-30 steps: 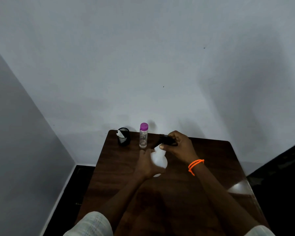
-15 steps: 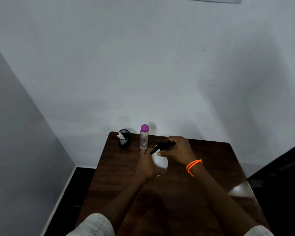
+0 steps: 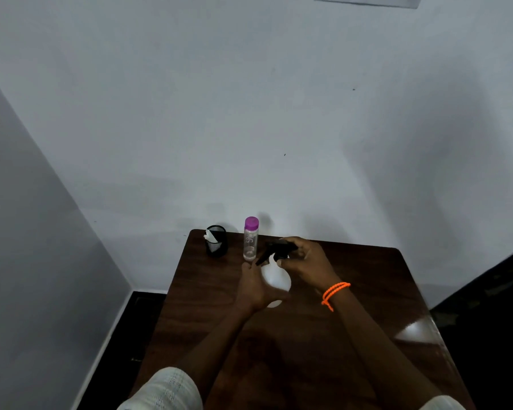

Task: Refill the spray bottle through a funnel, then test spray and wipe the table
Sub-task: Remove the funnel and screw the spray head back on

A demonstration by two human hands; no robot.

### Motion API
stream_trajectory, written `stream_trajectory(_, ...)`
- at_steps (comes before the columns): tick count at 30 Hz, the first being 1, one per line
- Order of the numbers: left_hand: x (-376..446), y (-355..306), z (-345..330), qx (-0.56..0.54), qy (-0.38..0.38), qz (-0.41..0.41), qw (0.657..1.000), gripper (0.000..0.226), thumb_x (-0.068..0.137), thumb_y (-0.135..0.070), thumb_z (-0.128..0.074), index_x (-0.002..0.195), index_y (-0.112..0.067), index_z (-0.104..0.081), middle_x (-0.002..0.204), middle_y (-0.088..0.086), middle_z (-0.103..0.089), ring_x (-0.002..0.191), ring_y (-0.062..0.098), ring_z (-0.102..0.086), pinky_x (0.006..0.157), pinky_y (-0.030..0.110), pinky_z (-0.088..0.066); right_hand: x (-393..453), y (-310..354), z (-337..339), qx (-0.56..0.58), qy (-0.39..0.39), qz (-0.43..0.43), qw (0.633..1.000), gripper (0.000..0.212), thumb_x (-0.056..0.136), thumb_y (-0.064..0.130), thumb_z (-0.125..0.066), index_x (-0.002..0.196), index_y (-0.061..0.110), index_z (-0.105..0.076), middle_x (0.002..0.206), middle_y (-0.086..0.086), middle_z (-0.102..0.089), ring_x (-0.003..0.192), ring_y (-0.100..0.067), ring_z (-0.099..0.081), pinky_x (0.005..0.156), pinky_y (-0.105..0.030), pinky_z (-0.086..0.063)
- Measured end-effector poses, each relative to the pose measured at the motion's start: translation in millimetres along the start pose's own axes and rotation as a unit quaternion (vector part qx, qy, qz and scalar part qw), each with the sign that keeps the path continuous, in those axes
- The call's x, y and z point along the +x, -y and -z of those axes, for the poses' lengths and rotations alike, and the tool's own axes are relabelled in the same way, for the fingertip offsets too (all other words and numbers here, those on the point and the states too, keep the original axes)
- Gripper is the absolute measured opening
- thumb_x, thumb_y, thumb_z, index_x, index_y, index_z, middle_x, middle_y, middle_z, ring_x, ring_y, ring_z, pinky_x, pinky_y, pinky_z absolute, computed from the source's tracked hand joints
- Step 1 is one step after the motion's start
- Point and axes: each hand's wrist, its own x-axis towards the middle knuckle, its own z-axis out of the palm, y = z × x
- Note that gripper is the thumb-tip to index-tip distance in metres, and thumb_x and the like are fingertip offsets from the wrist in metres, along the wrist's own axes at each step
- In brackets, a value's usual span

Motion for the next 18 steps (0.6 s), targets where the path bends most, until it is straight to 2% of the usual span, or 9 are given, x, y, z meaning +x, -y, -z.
stream_trajectory(2,0,-1,1,0.009,0.005,0.003,1.000,0.103,0.041,-0.046,-0.095,0.130,-0.024,-0.048,0.120,-0.002,-0.039,0.108,0.015,-0.048,0.084,0.028,-0.050,-1,0,-2,0.010,-0.028,-0.008,1.000,0.042,0.068,0.007,-0.087,0.106,0.021,-0.076,0.098,0.003,-0.078,0.095,-0.014,-0.073,0.091,-0.044,-0.058)
stream_trajectory(4,0,-2,0,0.004,0.007,0.002,1.000,0.105,0.041,-0.044,-0.095,0.132,-0.024,-0.047,0.122,-0.001,-0.038,0.108,0.014,-0.047,0.085,0.028,-0.050,-2,-2,-7,-0.005,-0.058,-0.013,0.998,0.041,0.062,0.023,-0.093,0.099,0.023,-0.077,0.091,0.004,-0.078,0.088,-0.012,-0.073,0.084,-0.040,-0.060)
stream_trajectory(6,-1,-3,-1,-0.003,0.005,0.000,1.000,0.106,0.041,-0.042,-0.096,0.133,-0.024,-0.048,0.121,-0.002,-0.038,0.108,0.012,-0.046,0.085,0.027,-0.049,-1,-5,-13,-0.048,-0.105,-0.026,0.993,0.043,0.056,0.036,-0.095,0.093,0.024,-0.075,0.084,0.006,-0.076,0.079,-0.006,-0.070,0.073,-0.027,-0.059)
stream_trajectory(8,-2,-4,-2,-0.006,0.005,-0.002,1.000,0.106,0.040,-0.042,-0.096,0.133,-0.024,-0.048,0.120,-0.003,-0.038,0.108,0.011,-0.046,0.084,0.024,-0.046,-2,-8,-18,-0.090,-0.150,-0.034,0.984,0.046,0.056,0.037,-0.094,0.095,0.024,-0.074,0.081,0.008,-0.071,0.072,-0.002,-0.064,0.065,-0.016,-0.051)
stream_trajectory(9,-3,-4,-3,-0.006,0.007,-0.002,1.000,0.107,0.040,-0.043,-0.095,0.134,-0.025,-0.048,0.120,-0.003,-0.039,0.109,0.012,-0.046,0.084,0.024,-0.046,-2,-10,-20,-0.092,-0.156,-0.031,0.983,0.048,0.057,0.036,-0.094,0.098,0.024,-0.073,0.083,0.008,-0.070,0.072,-0.001,-0.062,0.066,-0.015,-0.050)
stream_trajectory(11,-3,-2,-3,-0.006,0.007,-0.004,1.000,0.107,0.038,-0.047,-0.094,0.133,-0.026,-0.049,0.121,-0.003,-0.042,0.111,0.013,-0.047,0.083,0.025,-0.048,-3,-12,-19,-0.068,-0.125,-0.014,0.990,0.052,0.059,0.035,-0.091,0.106,0.025,-0.072,0.096,0.009,-0.072,0.086,-0.002,-0.066,0.076,-0.020,-0.053)
stream_trajectory(14,-2,1,-1,-0.003,0.006,-0.005,1.000,0.103,0.038,-0.046,-0.095,0.129,-0.024,-0.051,0.118,-0.004,-0.042,0.108,0.011,-0.047,0.082,0.025,-0.050,-4,-15,-15,-0.037,-0.060,-0.003,0.998,0.050,0.067,0.025,-0.085,0.114,0.027,-0.070,0.110,0.011,-0.073,0.104,-0.006,-0.067,0.090,-0.036,-0.056)
stream_trajectory(16,-2,1,1,0.002,0.010,-0.003,1.000,0.100,0.041,-0.043,-0.096,0.128,-0.024,-0.051,0.118,-0.004,-0.040,0.106,0.011,-0.046,0.083,0.028,-0.051,-4,-14,-16,-0.032,-0.057,0.000,0.998,0.048,0.067,0.027,-0.085,0.113,0.026,-0.071,0.108,0.009,-0.074,0.102,-0.009,-0.069,0.091,-0.042,-0.057)
stream_trajectory(18,-2,1,3,0.004,0.011,-0.001,1.000,0.103,0.040,-0.045,-0.095,0.131,-0.026,-0.050,0.119,-0.003,-0.040,0.106,0.012,-0.046,0.087,0.031,-0.052,-4,-12,-19,-0.049,-0.090,-0.010,0.995,0.048,0.062,0.034,-0.090,0.105,0.024,-0.073,0.097,0.010,-0.075,0.091,-0.007,-0.070,0.084,-0.037,-0.059)
